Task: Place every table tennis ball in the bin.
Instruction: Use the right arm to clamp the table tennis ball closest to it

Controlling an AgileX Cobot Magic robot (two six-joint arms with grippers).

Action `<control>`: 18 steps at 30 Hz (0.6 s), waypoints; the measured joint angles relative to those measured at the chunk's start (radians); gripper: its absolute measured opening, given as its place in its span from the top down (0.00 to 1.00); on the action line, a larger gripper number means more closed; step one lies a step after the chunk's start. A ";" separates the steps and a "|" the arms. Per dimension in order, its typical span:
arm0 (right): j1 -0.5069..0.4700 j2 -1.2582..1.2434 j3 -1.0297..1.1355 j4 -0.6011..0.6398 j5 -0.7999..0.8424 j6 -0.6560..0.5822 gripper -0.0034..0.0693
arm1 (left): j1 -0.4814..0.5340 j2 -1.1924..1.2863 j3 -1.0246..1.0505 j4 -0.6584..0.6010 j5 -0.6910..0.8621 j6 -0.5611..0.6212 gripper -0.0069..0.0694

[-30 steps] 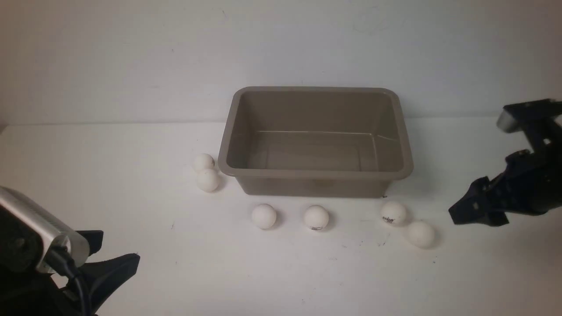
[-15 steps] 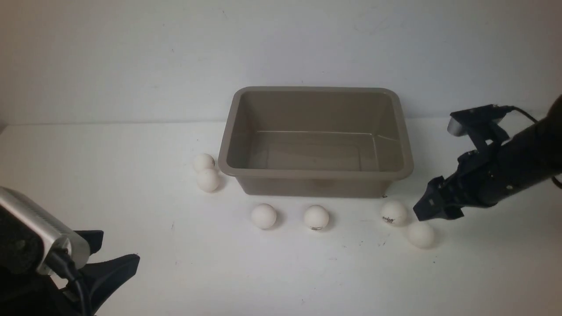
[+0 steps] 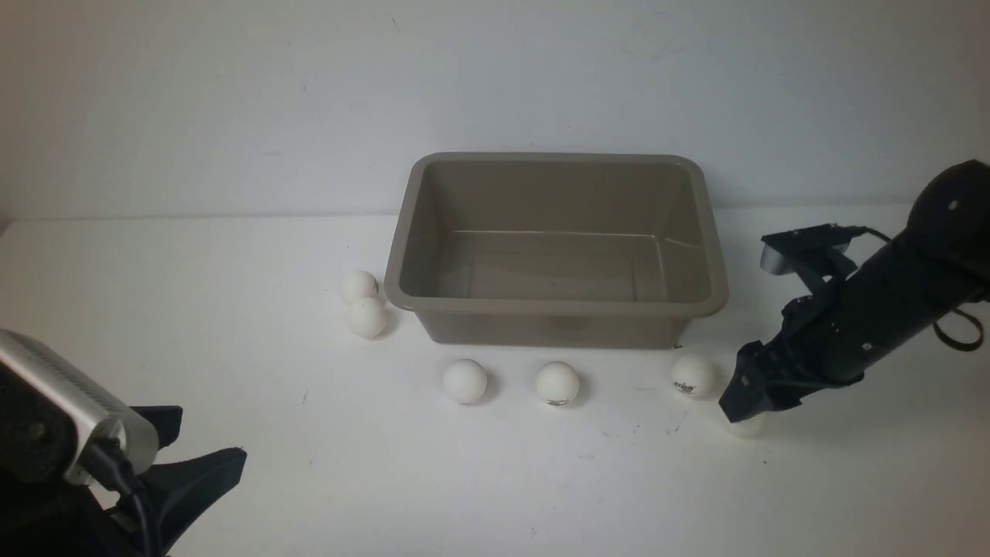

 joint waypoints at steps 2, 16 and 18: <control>0.000 0.004 0.000 -0.001 0.002 0.000 0.29 | 0.000 0.000 0.000 0.000 0.000 0.000 0.39; 0.000 0.010 -0.001 -0.010 -0.013 -0.029 0.29 | 0.000 0.000 0.000 0.000 0.000 0.000 0.39; 0.000 0.010 -0.001 -0.007 -0.014 -0.031 0.29 | 0.000 0.000 0.000 0.000 0.000 0.000 0.39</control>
